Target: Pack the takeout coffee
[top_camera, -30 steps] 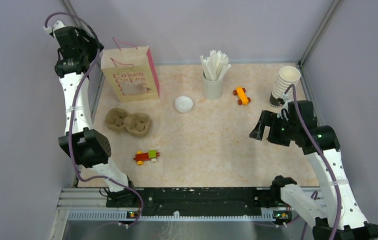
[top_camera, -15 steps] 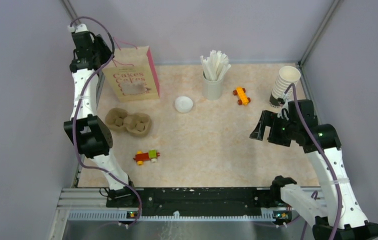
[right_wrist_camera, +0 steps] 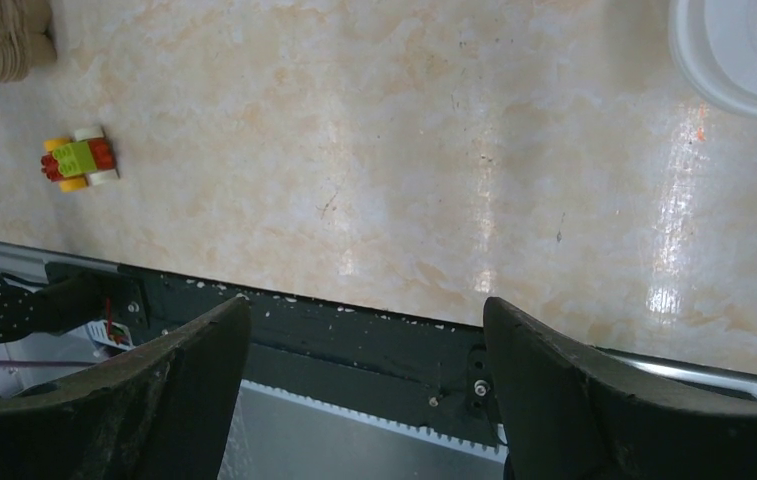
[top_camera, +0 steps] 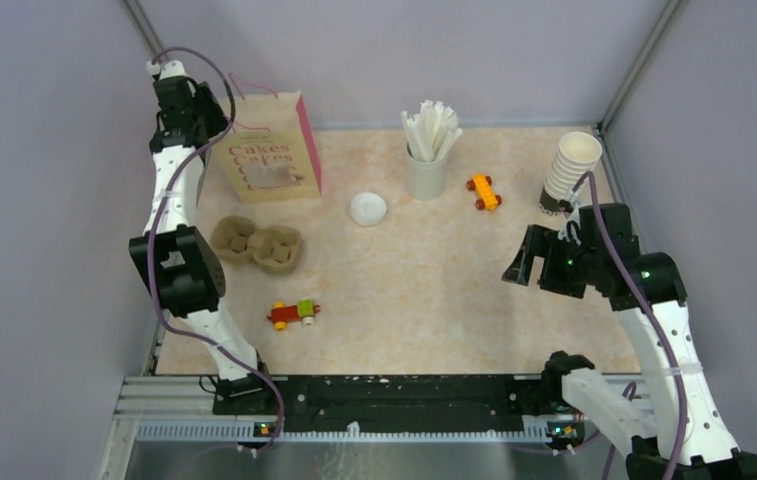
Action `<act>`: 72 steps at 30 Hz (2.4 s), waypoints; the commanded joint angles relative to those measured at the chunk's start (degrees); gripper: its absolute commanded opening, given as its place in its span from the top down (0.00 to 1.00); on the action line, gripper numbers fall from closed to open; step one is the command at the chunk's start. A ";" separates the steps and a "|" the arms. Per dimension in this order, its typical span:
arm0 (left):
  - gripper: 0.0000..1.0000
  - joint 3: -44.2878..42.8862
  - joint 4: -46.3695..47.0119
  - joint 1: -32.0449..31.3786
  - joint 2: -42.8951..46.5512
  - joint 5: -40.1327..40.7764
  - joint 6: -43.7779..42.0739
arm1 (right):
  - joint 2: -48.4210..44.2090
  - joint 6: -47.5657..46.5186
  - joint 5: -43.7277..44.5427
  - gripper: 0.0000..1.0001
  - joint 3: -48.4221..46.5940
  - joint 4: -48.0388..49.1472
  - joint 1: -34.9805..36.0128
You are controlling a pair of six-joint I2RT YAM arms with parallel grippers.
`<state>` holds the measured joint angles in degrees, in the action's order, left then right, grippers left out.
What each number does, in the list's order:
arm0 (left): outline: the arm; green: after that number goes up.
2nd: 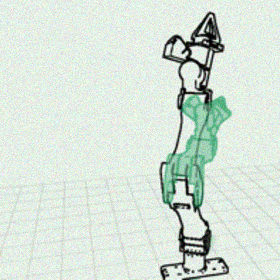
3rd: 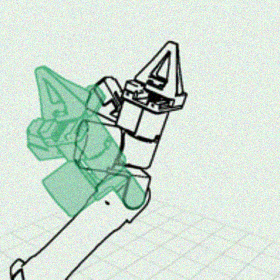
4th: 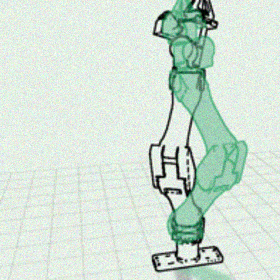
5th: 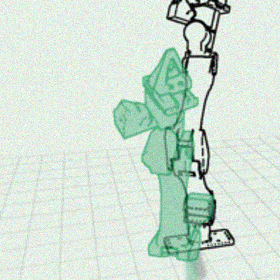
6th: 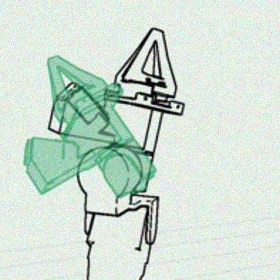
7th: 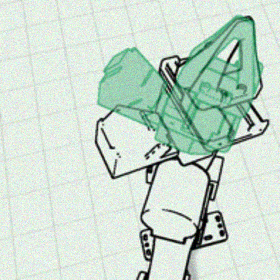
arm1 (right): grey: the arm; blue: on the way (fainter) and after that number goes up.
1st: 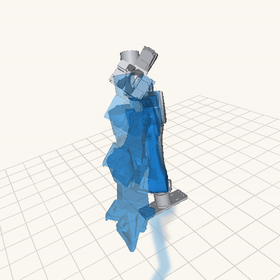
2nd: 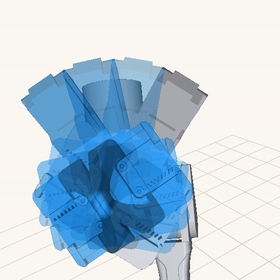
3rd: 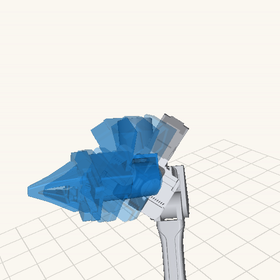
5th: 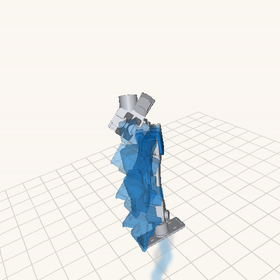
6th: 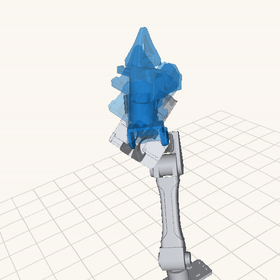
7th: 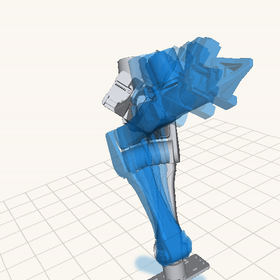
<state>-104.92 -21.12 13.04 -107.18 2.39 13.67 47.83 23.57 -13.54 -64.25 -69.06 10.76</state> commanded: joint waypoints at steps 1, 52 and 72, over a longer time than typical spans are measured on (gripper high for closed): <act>0.42 2.96 6.81 0.23 3.97 -2.10 -2.09 | -0.76 -0.44 1.10 0.16 -1.81 -0.46 0.54; 1.00 5.34 -23.03 -29.30 36.42 -33.43 15.09 | 1.26 1.50 0.05 0.18 -17.79 5.80 0.51; 0.98 15.41 -5.84 -51.02 20.49 -37.54 -3.45 | -2.96 1.97 4.92 0.18 -15.62 3.38 0.49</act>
<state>-86.65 -33.23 -37.85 -83.40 -32.62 18.68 45.50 26.15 -11.16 -78.72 -64.60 10.76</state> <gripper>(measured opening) 0.024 0.817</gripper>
